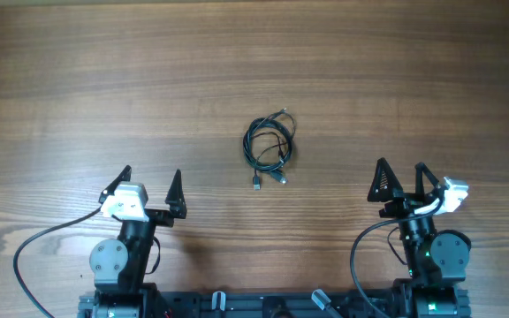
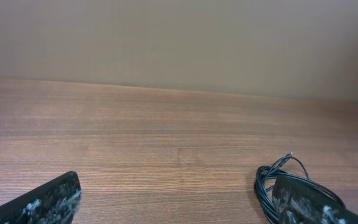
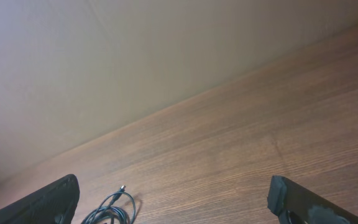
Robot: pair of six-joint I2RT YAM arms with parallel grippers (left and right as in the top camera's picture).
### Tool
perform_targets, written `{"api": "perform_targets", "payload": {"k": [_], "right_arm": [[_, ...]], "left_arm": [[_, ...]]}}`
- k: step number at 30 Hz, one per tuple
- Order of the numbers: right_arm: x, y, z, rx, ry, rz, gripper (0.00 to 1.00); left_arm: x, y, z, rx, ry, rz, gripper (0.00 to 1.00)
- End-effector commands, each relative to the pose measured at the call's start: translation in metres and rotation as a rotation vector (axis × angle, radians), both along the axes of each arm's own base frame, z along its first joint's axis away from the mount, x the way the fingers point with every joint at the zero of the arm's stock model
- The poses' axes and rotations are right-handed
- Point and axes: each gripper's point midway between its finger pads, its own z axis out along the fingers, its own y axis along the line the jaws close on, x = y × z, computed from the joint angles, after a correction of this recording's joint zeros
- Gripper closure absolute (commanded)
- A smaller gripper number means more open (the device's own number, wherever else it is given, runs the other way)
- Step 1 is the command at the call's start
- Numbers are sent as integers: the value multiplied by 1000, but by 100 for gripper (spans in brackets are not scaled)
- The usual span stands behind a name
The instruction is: Untangle cables
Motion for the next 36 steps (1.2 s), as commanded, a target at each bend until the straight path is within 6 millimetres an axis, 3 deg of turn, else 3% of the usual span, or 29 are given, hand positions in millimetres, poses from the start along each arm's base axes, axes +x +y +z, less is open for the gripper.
{"api": "perform_targets", "payload": {"k": [1, 36], "right_arm": [[0, -2, -1, 4, 5, -13, 0], [0, 4, 1, -26, -7, 25, 0]], "left_arm": [[0, 1, -3, 16, 1, 9, 0], [0, 0, -3, -4, 4, 1, 0]]}}
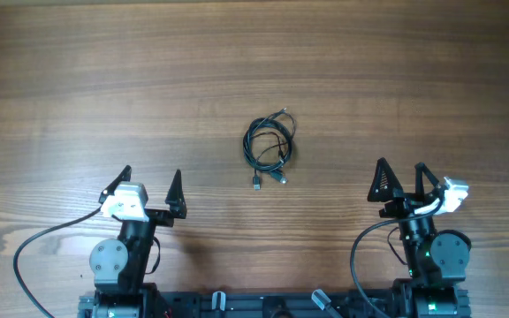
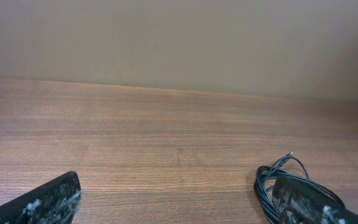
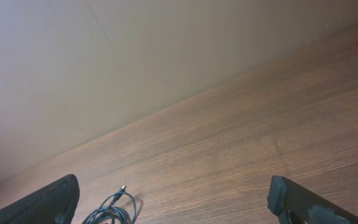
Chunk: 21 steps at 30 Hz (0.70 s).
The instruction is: Untangle cables
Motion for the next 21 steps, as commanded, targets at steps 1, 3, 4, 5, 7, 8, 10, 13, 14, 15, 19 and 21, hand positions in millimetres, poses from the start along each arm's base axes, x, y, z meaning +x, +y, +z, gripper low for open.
{"api": "perform_targets", "payload": {"k": [1, 3, 4, 5, 7, 8, 10, 13, 14, 15, 19, 21], "right_arm": [[0, 8, 1, -73, -10, 48, 0], [-3, 22, 2, -145, -30, 137, 0], [-4, 27, 3, -155, -36, 165, 0], [-5, 30, 3, -154, -38, 181, 0], [-6, 34, 4, -153, -41, 206, 0], [-6, 36, 4, -152, -42, 218, 0], [-8, 40, 5, -162, -45, 240, 0], [-11, 49, 2, -177, -26, 298, 0], [-12, 52, 0, -173, -13, 319, 0], [-13, 53, 0, -171, -5, 329, 0], [-12, 54, 4, -179, 19, 336, 1], [-12, 57, 10, -176, 23, 356, 0]], "left_arm": [[0, 0, -3, -50, 10, 2, 0], [0, -1, -2, -86, 13, 4, 0], [0, -2, -2, -92, 14, -6, 0], [-1, -4, -2, -93, 12, -17, 0], [-1, -5, 1, -93, 2, -23, 0], [-1, -7, 4, -92, -9, -36, 0], [-1, -10, 9, -91, -30, -51, 0], [-2, -14, 11, -93, -32, -75, 0], [-3, -15, 13, -93, -35, -84, 0], [-4, -17, 16, -93, -39, -94, 0], [-10, -20, 31, -95, -23, -115, 0], [-13, -20, 42, -95, -13, -115, 0]]}}
